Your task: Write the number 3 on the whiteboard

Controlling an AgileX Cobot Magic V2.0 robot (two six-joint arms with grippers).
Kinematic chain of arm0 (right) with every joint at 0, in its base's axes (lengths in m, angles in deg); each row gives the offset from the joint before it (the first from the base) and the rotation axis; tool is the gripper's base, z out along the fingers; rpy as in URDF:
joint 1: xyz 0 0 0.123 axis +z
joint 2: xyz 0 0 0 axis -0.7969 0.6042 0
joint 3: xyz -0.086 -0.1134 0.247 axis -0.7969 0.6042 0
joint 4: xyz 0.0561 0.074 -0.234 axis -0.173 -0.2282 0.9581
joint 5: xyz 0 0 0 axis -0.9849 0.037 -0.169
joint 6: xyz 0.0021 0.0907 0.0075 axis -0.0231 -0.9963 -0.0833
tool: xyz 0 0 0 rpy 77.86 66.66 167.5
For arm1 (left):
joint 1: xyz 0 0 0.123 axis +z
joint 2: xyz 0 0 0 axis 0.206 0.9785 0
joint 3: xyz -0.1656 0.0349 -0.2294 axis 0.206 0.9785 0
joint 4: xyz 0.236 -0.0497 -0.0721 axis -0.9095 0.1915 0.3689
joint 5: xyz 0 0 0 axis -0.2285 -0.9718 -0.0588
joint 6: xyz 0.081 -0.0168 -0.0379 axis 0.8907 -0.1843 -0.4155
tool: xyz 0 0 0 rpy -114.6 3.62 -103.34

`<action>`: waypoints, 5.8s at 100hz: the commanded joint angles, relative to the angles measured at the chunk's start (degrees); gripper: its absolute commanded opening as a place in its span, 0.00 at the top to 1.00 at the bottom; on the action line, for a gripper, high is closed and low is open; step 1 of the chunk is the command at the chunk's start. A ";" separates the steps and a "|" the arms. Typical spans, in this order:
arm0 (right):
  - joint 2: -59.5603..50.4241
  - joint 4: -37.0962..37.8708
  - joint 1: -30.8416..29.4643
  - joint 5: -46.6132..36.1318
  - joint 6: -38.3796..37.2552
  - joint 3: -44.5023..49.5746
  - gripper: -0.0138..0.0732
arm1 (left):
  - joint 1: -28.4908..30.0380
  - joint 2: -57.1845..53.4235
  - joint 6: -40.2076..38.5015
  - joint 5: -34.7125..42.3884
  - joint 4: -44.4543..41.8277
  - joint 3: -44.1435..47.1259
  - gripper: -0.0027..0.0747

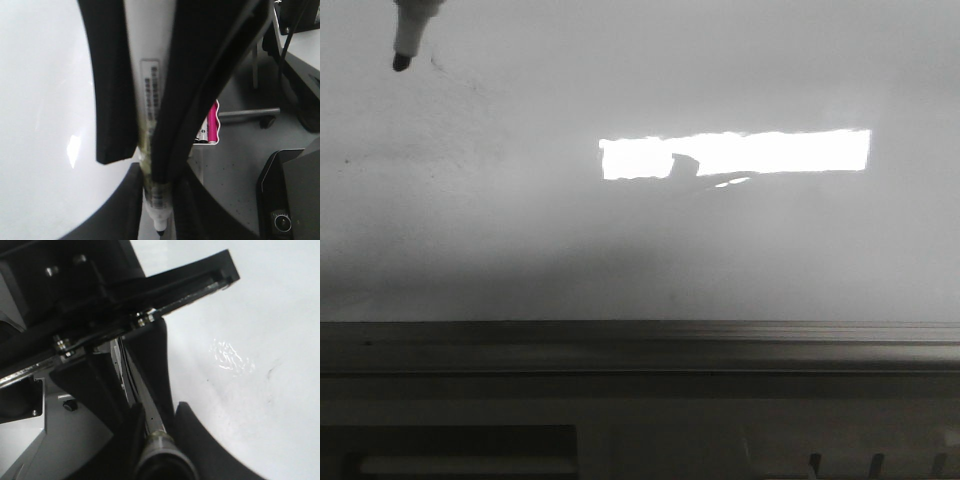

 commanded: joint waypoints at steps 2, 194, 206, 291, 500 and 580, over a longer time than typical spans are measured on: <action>-0.48 -3.22 0.11 -1.23 -0.81 -1.85 0.91 | -0.32 -0.91 -0.13 6.28 1.86 -1.83 0.79; 8.03 -4.81 -10.71 -26.35 3.95 8.84 0.91 | -0.32 -30.12 -43.26 13.05 -23.06 11.64 0.99; 9.31 -4.81 -9.12 -26.46 3.95 8.48 0.91 | -0.32 -30.12 -43.26 14.29 -23.06 11.64 0.99; 10.76 -7.71 -4.95 -21.30 3.95 9.07 0.91 | -0.32 -30.12 -43.26 16.31 -23.06 11.64 0.99; -11.60 -1.39 -10.12 -0.24 2.15 -11.89 0.18 | -0.32 -2.27 -31.84 4.35 8.29 -3.79 0.99; -29.37 -7.63 -26.52 1.11 -1.47 8.88 0.91 | 6.36 8.24 -62.79 41.49 -4.93 16.10 0.99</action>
